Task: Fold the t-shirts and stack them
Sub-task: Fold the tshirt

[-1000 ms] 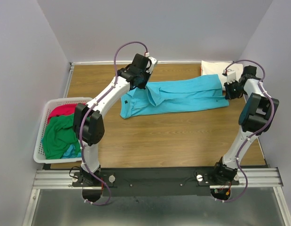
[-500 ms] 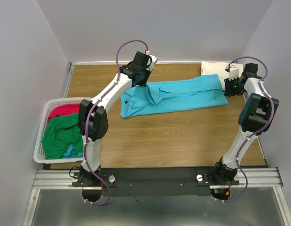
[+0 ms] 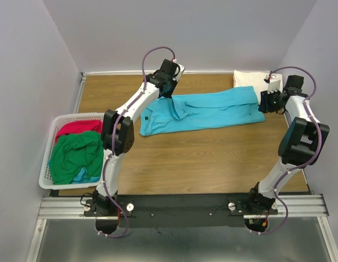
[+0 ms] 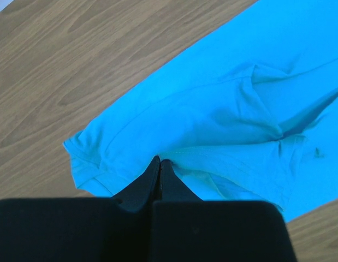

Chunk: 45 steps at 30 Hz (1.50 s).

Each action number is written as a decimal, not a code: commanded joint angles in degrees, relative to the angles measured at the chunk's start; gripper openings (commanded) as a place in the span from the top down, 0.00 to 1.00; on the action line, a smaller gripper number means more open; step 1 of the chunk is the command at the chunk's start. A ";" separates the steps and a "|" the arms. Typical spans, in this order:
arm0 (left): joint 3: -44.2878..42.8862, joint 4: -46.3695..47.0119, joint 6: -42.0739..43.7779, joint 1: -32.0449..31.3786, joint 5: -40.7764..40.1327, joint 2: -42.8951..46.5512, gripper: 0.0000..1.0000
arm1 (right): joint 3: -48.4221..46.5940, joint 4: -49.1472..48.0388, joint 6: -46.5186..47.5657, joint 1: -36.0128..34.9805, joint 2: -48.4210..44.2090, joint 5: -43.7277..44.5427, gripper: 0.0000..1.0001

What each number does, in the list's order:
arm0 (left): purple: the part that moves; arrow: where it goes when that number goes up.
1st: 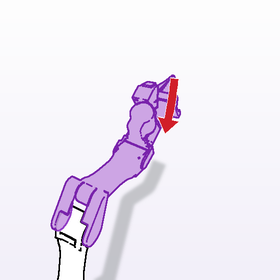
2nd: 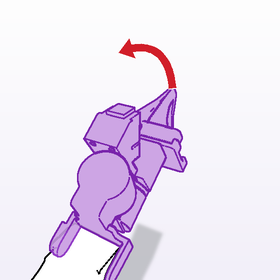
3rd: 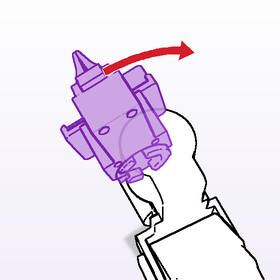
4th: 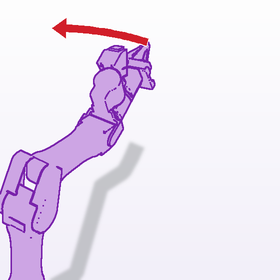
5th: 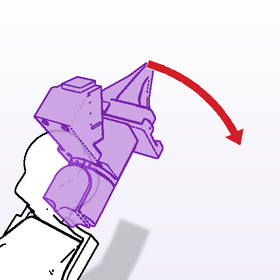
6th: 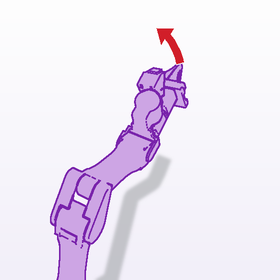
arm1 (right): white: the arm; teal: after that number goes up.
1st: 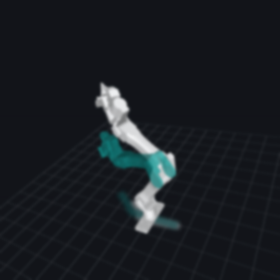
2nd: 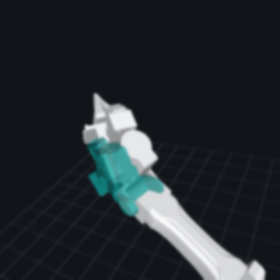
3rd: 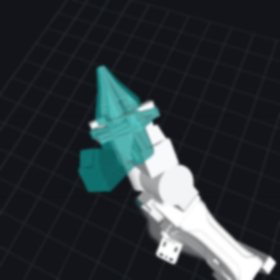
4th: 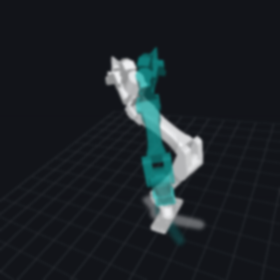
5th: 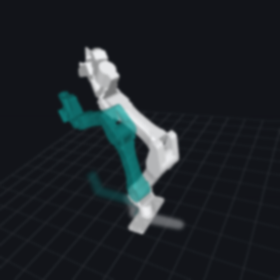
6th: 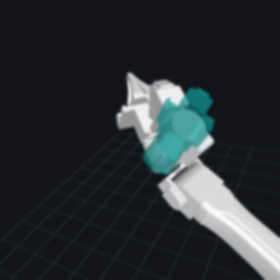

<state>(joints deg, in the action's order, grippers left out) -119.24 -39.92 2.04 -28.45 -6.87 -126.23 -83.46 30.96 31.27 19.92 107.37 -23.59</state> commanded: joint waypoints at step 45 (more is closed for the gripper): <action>73.88 38.16 -11.27 22.38 19.71 61.28 0.36 | -15.41 -6.61 2.48 -57.19 17.60 26.83 0.42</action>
<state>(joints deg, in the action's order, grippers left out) -46.72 -4.56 -10.35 -6.07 10.17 -67.16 -96.71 25.21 33.69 -36.53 122.93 -3.70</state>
